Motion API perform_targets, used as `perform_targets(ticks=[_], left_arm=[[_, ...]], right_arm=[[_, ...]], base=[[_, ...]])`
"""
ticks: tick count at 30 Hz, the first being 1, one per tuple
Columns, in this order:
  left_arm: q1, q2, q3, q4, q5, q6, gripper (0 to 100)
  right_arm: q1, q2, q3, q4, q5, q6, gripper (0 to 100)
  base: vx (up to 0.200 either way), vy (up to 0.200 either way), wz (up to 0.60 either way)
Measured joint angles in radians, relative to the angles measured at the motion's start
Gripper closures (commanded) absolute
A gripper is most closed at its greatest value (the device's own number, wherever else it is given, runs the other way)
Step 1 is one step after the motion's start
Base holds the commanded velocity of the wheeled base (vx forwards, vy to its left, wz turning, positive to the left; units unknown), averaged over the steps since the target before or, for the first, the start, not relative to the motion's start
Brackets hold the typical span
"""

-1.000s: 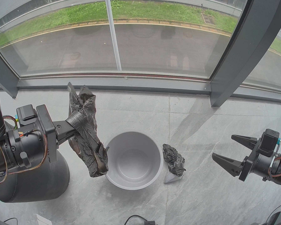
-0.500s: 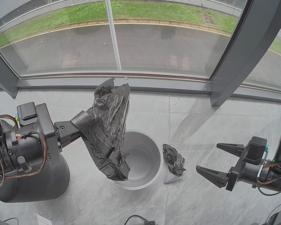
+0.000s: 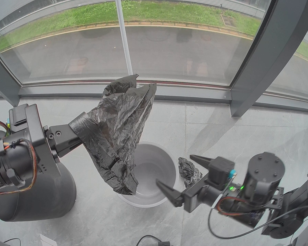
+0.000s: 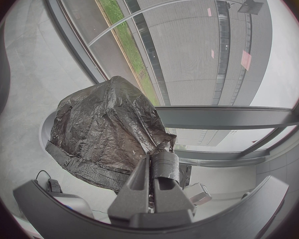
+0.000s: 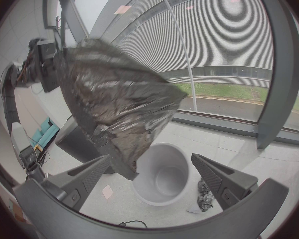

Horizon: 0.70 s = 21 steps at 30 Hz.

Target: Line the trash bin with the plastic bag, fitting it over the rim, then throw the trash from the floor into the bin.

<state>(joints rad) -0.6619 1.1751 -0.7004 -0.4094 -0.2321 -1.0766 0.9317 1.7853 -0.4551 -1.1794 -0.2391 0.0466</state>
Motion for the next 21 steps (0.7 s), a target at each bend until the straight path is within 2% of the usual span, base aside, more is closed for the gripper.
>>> perform_targets(ticks=[4,8,16,21], left_arm=[[-0.010,-0.008,-0.033,0.000,0.002,0.000,100],[-0.014,-0.015,-0.066,0.007,0.003,0.000,100],[-0.016,-0.036,-0.083,0.010,0.003,0.000,100],[-0.016,-0.047,-0.082,0.010,0.001,0.000,100]], right_arm=[[0.072,0.110,-0.073,-0.024,-0.031,-0.022,0],[0.100,0.182,-0.104,-0.035,-0.039,-0.027,0],[0.101,0.264,-0.129,-0.044,-0.043,-0.029,0],[0.087,0.285,-0.147,-0.046,-0.044,-0.057,0]], base=[[0.000,0.000,0.00],[0.000,0.000,0.00],[0.000,0.000,0.00],[0.000,0.000,0.00]])
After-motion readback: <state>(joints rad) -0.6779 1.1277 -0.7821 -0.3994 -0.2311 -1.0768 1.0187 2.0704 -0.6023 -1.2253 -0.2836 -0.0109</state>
